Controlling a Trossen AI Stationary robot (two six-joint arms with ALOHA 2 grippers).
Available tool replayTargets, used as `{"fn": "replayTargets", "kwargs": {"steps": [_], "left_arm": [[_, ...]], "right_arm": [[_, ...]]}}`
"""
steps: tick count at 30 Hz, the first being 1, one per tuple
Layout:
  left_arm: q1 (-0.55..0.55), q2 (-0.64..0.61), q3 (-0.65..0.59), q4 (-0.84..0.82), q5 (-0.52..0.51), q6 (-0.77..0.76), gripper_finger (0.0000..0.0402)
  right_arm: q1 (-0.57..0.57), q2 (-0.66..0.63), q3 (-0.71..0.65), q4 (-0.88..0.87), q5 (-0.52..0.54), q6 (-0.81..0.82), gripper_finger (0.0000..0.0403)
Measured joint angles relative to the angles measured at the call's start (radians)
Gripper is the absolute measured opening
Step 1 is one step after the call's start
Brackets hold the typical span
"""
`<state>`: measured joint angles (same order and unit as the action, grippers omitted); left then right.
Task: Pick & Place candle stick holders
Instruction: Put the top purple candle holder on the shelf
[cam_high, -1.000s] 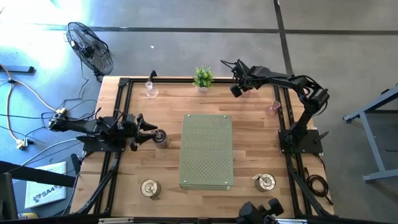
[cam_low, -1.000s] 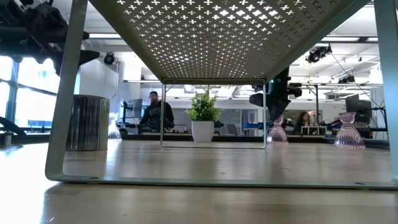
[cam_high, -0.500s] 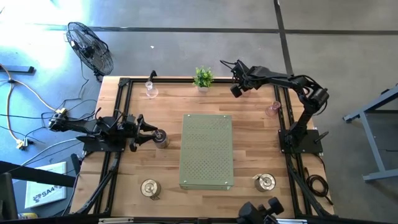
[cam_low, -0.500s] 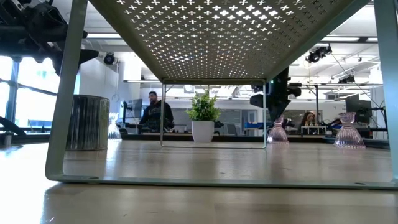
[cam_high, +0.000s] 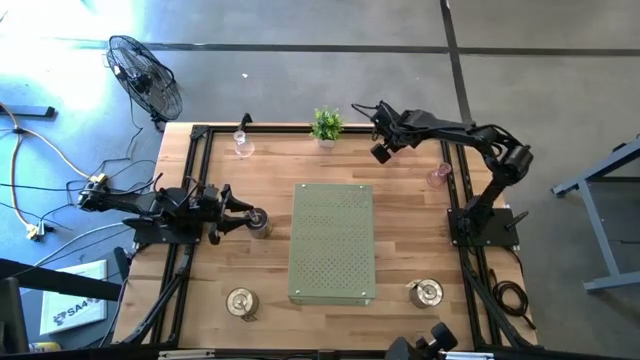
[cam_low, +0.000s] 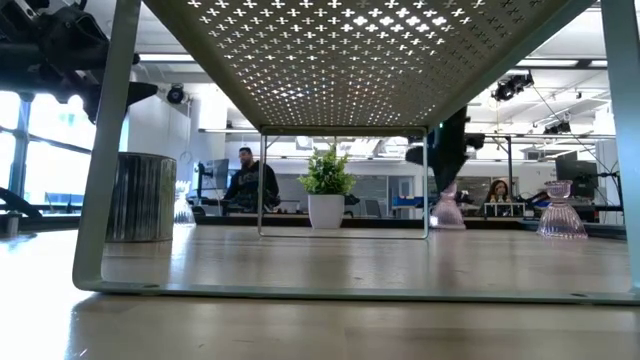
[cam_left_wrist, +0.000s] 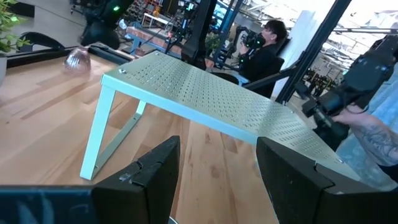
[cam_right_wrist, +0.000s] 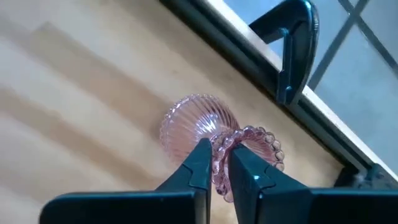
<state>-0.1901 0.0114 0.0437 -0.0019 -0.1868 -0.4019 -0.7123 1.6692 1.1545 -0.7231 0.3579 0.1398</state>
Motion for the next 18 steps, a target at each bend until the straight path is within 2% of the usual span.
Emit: {"fn": "replayTargets", "kwargs": {"steps": [10,18], "left_arm": [[0.000,0.000,0.000,-0.002,0.022,-0.023,0.0209],[0.000,0.000,0.000,-0.001,0.021,-0.052,0.0209]], "right_arm": [[0.070,-0.226,0.005,-0.108,0.054,0.014,0.0023],[0.188,-0.455,0.006,-0.152,0.069,0.017,0.0023]]}}
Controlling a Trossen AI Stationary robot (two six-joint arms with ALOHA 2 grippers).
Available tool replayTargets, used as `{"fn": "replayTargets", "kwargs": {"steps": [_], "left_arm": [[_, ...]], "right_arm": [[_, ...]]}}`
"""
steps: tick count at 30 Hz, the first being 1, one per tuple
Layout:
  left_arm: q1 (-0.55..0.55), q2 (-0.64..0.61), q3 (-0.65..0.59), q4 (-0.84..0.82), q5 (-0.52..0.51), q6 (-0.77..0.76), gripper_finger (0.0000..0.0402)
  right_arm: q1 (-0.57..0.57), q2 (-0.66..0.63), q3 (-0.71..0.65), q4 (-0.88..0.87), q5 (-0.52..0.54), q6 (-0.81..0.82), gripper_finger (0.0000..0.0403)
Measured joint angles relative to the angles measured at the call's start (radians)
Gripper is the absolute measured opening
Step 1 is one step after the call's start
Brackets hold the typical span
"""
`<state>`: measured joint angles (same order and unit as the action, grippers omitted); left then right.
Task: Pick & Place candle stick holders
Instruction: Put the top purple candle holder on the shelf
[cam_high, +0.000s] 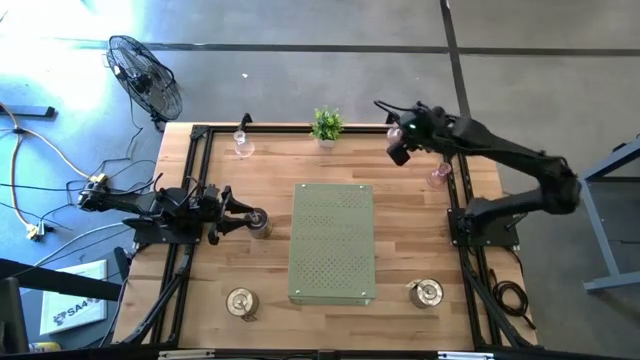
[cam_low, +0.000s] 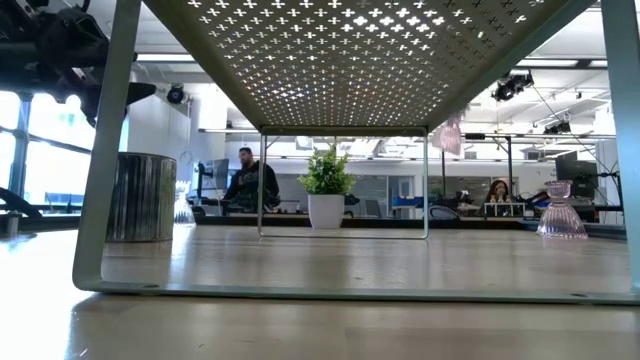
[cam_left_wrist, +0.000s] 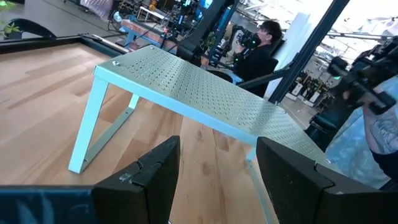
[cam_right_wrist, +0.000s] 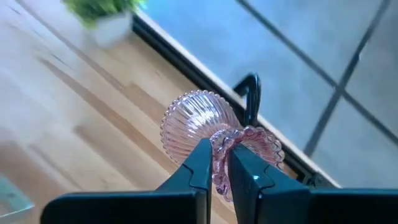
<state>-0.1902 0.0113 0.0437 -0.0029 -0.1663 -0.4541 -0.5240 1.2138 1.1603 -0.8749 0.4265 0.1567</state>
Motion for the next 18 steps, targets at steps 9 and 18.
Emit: {"fn": "replayTargets", "kwargs": {"steps": [9,18], "left_arm": [[0.000,0.000,0.000,0.002,-0.017,-0.002,0.0209],[0.000,0.000,0.000,0.005,-0.054,-0.002,0.0209]], "right_arm": [[0.189,-0.178,0.002,0.069,-0.105,0.000,0.0023],[0.415,-0.180,0.005,0.241,-0.104,-0.049,0.0023]]}}
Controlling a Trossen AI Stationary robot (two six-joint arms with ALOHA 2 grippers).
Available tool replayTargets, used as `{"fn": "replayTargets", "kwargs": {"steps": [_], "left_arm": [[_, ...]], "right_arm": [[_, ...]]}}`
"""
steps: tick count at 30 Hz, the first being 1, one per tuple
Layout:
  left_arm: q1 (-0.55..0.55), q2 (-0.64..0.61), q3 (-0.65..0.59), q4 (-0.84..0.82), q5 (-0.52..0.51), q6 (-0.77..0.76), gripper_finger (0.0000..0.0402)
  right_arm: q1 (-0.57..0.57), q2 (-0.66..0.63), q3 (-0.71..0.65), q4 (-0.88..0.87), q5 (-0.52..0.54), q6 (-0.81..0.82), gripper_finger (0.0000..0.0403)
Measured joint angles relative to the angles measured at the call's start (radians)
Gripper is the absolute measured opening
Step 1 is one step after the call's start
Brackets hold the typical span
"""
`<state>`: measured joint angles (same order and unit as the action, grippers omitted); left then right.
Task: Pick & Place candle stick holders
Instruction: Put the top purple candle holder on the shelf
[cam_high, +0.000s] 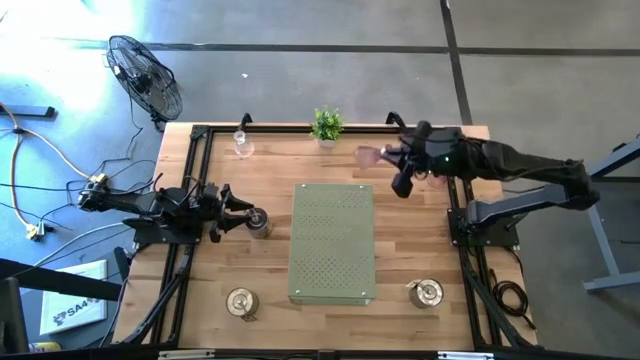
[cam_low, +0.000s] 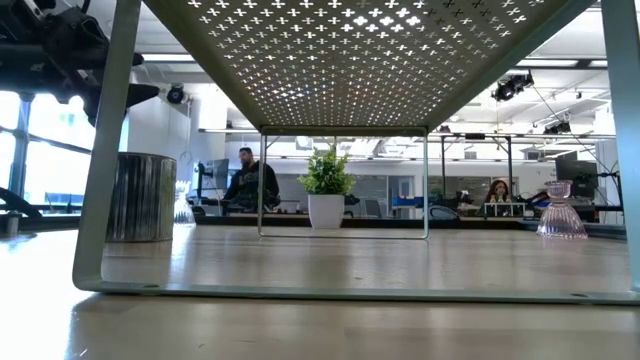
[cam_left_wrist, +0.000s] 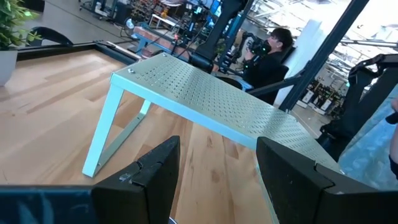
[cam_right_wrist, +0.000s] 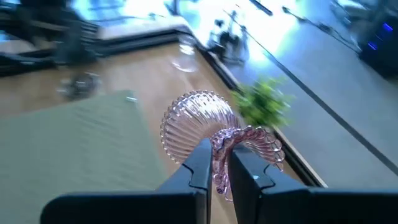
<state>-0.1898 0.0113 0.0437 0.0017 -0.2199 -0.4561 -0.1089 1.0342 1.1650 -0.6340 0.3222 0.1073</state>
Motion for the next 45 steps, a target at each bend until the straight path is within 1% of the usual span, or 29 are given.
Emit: {"fn": "replayTargets", "kwargs": {"steps": [6,8,10,13,15,19,22,26,29,33,36,40,45], "left_arm": [[0.000,0.000,0.000,-0.001,0.001,0.002,0.0209],[0.000,0.000,0.000,-0.001,0.001,0.002,0.0209],[0.000,0.000,0.000,-0.002,0.001,0.002,0.0209],[0.000,0.000,0.000,-0.002,0.001,0.002,0.0209],[0.000,0.000,0.000,-0.002,0.001,0.002,0.0209],[0.000,0.000,0.000,-0.003,0.002,0.002,0.0209],[0.000,0.000,0.000,-0.004,0.010,0.002,0.0209],[0.000,0.000,0.000,-0.011,0.053,0.003,0.0209],[0.000,0.000,0.000,-0.018,0.057,0.004,0.0209],[0.000,0.000,0.001,-0.021,0.057,0.006,0.0209],[0.000,0.000,0.001,-0.021,0.057,0.006,0.0209],[0.000,0.000,0.001,-0.023,0.057,0.006,0.0209],[0.000,0.000,0.001,-0.024,0.057,0.006,0.0209]], "right_arm": [[0.163,0.045,0.056,0.016,0.020,-0.009,0.0023],[0.231,0.081,0.088,0.020,0.061,-0.022,0.0023],[0.290,0.123,0.131,0.011,0.106,-0.032,0.0023],[0.359,0.199,0.216,-0.027,0.118,-0.036,0.0023],[0.397,0.255,0.283,-0.088,0.142,-0.013,0.0023],[0.461,0.378,0.420,-0.289,0.182,0.083,0.0023],[0.505,0.469,0.523,-0.435,0.175,0.183,0.0023],[0.583,0.594,0.676,-0.613,0.161,0.312,0.0023],[0.645,0.675,0.797,-0.684,0.131,0.387,0.0023],[0.717,0.765,0.951,-0.738,0.132,0.454,0.0023],[0.755,0.822,1.041,-0.792,0.131,0.529,0.0023],[0.778,0.876,1.103,-0.866,0.124,0.626,0.0023],[0.768,0.903,1.087,-0.891,0.103,0.703,0.0023]]}}
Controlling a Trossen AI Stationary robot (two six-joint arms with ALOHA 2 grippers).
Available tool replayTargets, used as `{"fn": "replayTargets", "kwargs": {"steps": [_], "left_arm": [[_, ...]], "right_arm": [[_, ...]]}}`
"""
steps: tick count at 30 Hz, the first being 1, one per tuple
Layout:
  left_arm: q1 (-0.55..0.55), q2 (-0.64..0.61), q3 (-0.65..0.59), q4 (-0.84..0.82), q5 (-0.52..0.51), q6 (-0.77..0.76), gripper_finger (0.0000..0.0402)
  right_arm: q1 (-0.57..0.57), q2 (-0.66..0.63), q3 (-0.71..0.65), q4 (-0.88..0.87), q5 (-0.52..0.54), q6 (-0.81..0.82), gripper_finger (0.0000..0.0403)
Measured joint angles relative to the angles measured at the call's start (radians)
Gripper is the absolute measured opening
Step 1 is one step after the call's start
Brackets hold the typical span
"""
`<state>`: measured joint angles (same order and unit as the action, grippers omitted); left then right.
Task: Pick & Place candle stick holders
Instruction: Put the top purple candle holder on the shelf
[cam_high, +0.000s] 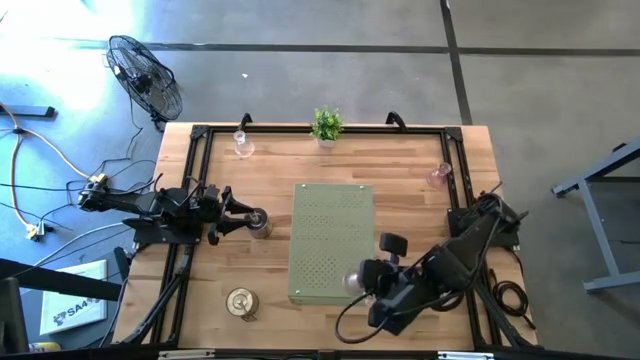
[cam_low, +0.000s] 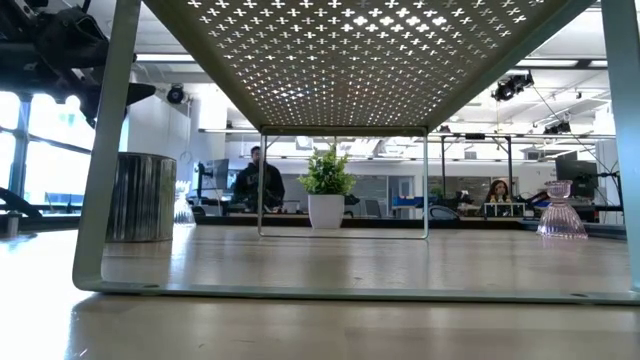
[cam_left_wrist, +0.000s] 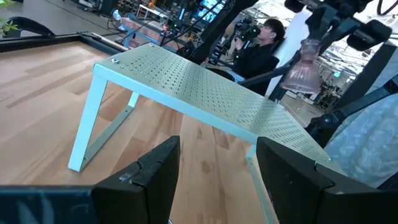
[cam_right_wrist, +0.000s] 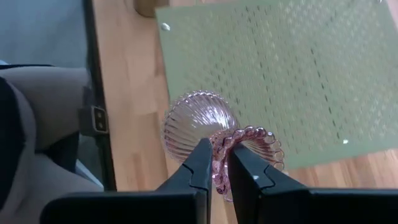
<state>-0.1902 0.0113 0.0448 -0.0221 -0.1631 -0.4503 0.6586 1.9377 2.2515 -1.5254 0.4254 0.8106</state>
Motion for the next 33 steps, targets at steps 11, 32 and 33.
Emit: {"fn": "replayTargets", "kwargs": {"steps": [11,32,33], "left_arm": [[0.000,0.000,0.000,-0.001,0.000,0.000,0.0209],[0.000,0.000,-0.002,0.011,-0.005,0.000,0.0209],[0.000,0.000,-0.002,0.011,-0.004,0.000,0.0209]], "right_arm": [[-0.062,0.000,-0.090,-0.019,-0.049,0.035,0.0023],[-0.109,-0.004,-0.155,0.112,-0.190,-0.007,0.0044],[-0.109,-0.004,-0.155,0.125,-0.191,-0.015,0.0043]]}}
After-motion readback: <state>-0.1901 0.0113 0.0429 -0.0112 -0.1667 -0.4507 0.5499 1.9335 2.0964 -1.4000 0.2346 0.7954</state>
